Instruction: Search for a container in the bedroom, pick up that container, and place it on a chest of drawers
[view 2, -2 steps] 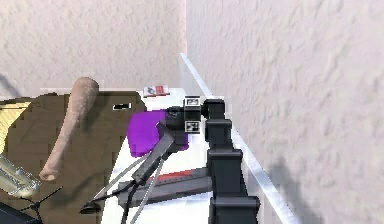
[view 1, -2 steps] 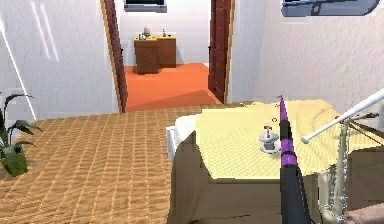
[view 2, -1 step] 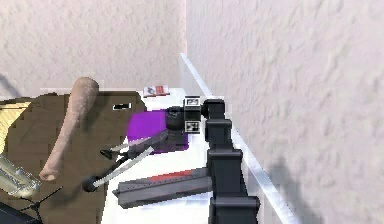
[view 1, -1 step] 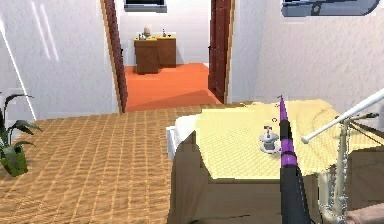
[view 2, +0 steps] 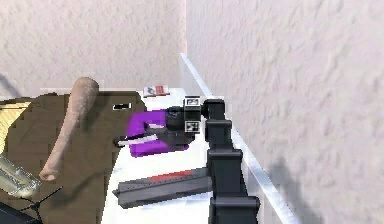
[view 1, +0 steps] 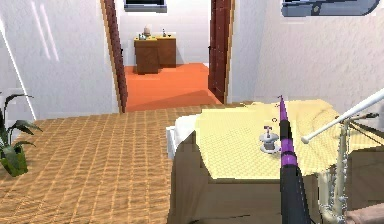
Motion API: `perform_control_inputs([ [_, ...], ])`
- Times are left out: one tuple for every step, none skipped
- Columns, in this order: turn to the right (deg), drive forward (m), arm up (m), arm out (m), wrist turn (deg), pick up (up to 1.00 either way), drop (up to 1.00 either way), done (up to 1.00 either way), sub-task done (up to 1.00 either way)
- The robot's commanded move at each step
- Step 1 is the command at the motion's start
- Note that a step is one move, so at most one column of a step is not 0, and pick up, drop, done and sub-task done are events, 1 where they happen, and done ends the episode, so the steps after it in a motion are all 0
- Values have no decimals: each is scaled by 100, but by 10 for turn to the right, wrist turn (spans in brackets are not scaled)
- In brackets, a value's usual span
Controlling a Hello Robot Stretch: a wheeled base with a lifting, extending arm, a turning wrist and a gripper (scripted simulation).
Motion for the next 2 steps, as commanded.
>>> perform_control_inputs([
  [0,0,-30,0,0,0,0,0,0],
  [0,0,0,0,0,100,0,0,0],
])
